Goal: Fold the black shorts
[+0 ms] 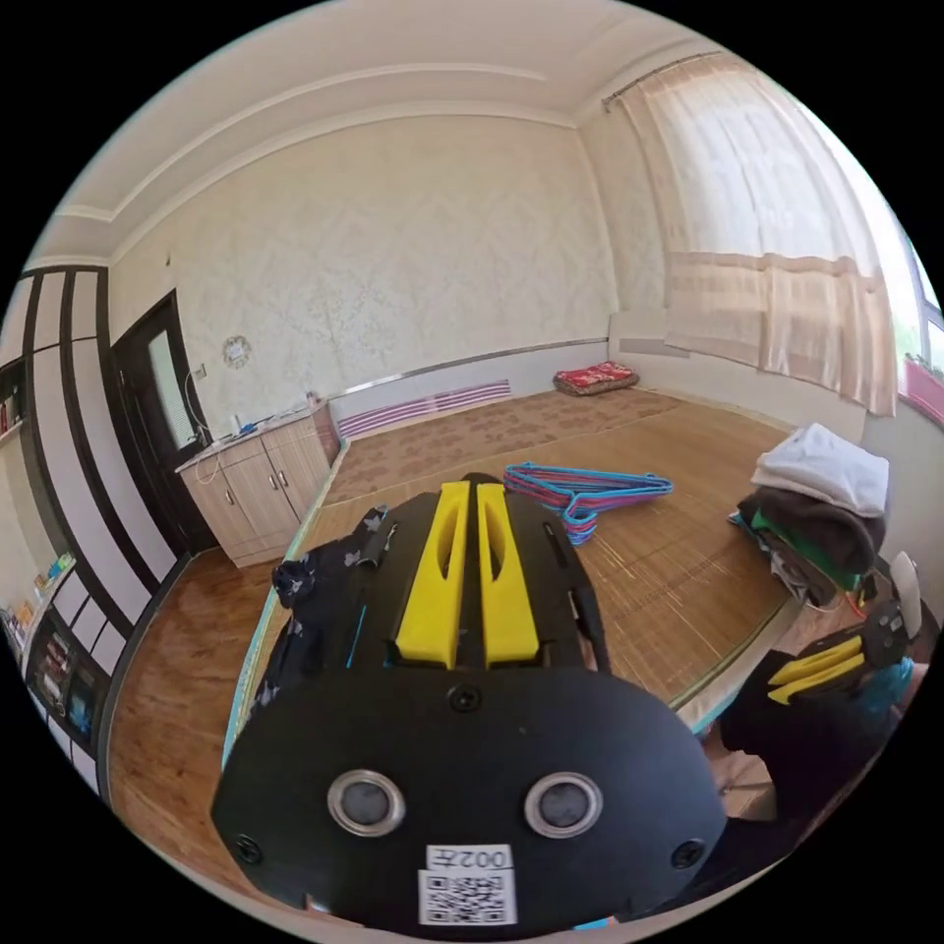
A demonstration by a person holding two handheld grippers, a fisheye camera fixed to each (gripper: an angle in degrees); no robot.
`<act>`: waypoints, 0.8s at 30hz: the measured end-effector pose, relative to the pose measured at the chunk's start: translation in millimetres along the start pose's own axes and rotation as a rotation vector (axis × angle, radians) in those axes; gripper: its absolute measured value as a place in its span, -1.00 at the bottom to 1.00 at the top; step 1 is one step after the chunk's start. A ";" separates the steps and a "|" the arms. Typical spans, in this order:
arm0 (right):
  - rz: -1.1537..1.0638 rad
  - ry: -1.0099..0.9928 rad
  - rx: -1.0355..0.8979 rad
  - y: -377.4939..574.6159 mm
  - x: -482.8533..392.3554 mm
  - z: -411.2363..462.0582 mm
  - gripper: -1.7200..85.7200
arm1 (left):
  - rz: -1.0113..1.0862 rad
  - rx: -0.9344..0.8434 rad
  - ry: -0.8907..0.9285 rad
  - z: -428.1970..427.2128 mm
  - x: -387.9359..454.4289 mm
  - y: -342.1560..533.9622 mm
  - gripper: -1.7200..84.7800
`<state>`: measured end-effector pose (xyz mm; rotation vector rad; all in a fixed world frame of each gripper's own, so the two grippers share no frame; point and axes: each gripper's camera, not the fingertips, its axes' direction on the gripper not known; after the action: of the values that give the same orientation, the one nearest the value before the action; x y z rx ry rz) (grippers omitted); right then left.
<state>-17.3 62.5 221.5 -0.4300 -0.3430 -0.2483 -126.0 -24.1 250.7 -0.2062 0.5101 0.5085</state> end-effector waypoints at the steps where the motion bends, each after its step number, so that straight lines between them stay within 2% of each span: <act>1: 0.001 -0.009 -0.004 0.7 -0.2 1.7 -0.84 | 0.027 -0.012 0.045 -8.7 9.3 10.3 -0.98; 6: -0.021 -0.029 -0.040 1.9 -4.7 12.7 -0.82 | 0.020 -0.169 0.171 -15.6 35.7 64.9 -0.98; 9: -0.064 -0.037 -0.050 -0.5 -10.4 20.3 -0.76 | -0.032 -0.193 0.272 -22.6 43.4 90.0 -0.98; 13: -0.107 -0.019 -0.010 -14.3 -16.9 28.8 -0.64 | -0.007 -0.207 0.291 -41.9 59.0 100.1 -0.98; 20: -0.070 0.021 0.100 -28.1 -26.7 37.5 -0.66 | 0.055 -0.201 0.433 -76.6 72.7 107.0 -0.98; 24: -0.036 0.087 0.140 -19.2 -31.5 38.4 -0.77 | 0.119 -0.236 0.519 -94.9 82.9 118.2 -0.98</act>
<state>-62.4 67.8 249.5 -0.2746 -0.2812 -0.2754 -163.4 81.8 119.4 -0.5437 0.9727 0.6342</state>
